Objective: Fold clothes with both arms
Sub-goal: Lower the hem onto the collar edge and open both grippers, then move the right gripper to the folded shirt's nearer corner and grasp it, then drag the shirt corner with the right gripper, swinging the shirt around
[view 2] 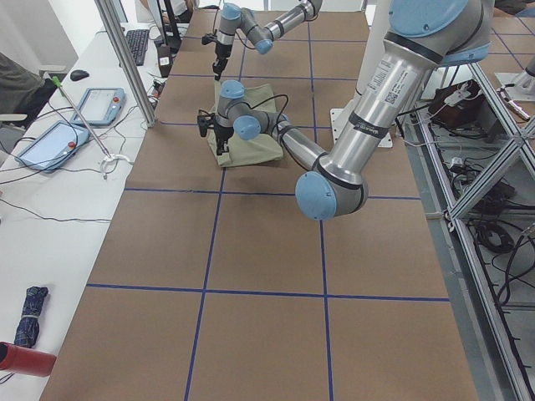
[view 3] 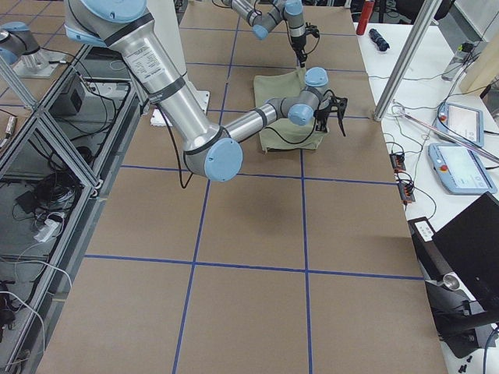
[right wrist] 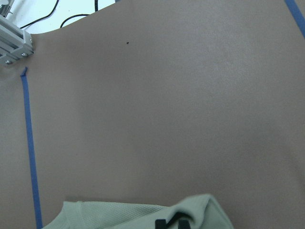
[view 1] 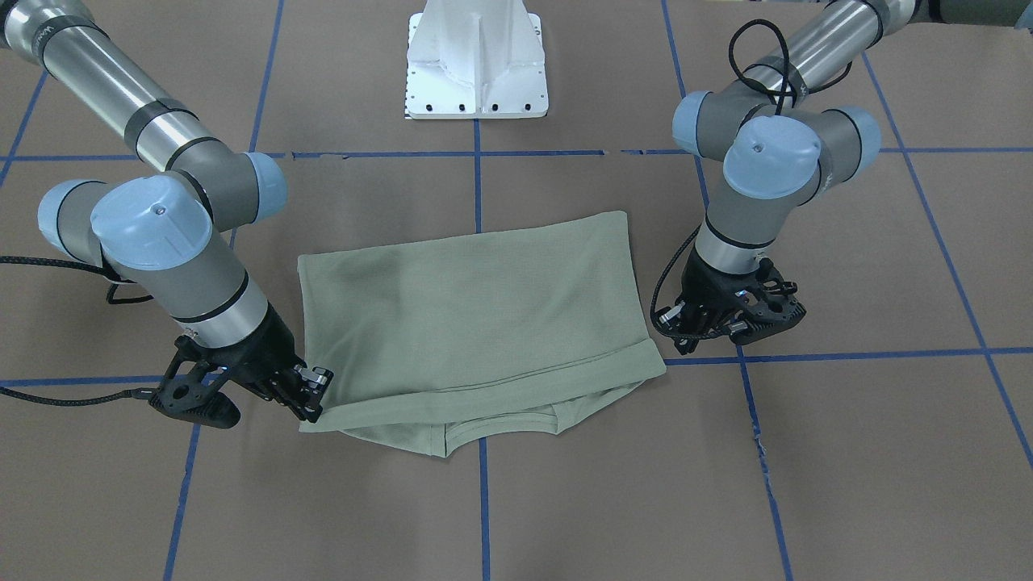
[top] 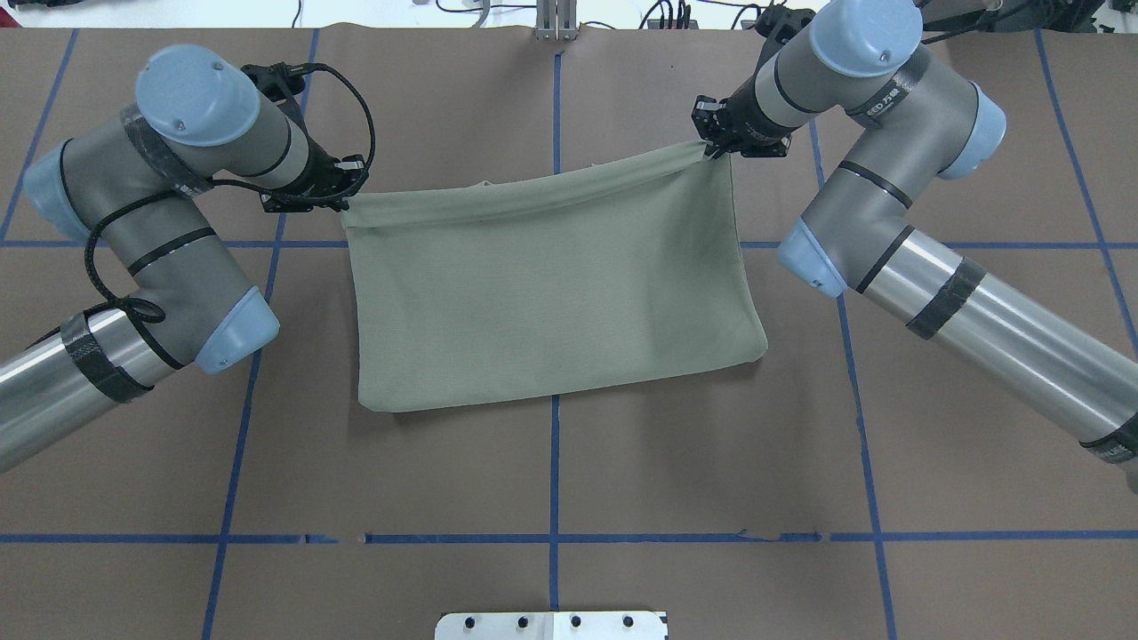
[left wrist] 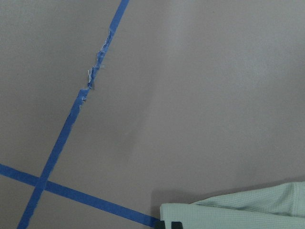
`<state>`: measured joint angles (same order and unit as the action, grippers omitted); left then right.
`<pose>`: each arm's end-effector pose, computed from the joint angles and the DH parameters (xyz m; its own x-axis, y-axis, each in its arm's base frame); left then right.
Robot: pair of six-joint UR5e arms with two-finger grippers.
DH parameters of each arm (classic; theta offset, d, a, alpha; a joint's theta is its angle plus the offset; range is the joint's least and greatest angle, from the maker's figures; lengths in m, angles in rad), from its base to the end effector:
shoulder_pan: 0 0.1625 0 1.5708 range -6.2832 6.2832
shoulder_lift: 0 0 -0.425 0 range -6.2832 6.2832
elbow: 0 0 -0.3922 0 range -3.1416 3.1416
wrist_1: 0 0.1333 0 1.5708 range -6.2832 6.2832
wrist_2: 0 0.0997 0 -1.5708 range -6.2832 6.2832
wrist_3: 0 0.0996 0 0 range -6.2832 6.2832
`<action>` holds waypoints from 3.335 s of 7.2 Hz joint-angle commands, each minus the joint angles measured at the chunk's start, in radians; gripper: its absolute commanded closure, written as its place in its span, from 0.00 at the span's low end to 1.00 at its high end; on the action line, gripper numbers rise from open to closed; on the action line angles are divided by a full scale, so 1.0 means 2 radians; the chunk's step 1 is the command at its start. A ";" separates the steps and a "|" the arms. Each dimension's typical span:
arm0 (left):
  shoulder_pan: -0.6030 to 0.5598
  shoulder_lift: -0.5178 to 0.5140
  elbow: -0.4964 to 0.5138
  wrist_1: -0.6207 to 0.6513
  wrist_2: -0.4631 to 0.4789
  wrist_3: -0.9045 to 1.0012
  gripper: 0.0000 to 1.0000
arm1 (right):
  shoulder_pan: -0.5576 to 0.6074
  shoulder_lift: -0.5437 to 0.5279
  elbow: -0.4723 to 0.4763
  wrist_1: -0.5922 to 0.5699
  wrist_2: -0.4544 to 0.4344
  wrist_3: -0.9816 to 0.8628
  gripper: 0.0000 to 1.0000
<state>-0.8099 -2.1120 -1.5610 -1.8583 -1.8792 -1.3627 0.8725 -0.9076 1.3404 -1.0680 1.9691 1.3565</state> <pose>0.4042 -0.5740 0.3200 0.5718 -0.3151 -0.7575 0.4283 0.9022 -0.0519 -0.4101 -0.6359 0.3071 0.4802 0.2672 0.8355 -0.4126 0.9093 -0.0537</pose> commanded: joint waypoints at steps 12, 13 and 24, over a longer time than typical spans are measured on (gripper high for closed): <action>0.005 0.005 -0.058 0.003 -0.003 -0.027 0.01 | -0.129 -0.219 0.210 -0.006 -0.013 0.009 0.00; 0.005 0.006 -0.058 0.003 -0.003 -0.027 0.01 | -0.132 -0.218 0.206 -0.006 -0.016 0.008 0.00; 0.005 0.007 -0.055 0.000 -0.001 -0.027 0.01 | -0.155 -0.275 0.271 -0.005 0.003 0.008 1.00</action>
<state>-0.7992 -2.0972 -1.6666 -1.8592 -1.8815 -1.4148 0.5928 -1.3848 1.8169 -1.0783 1.9625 1.3722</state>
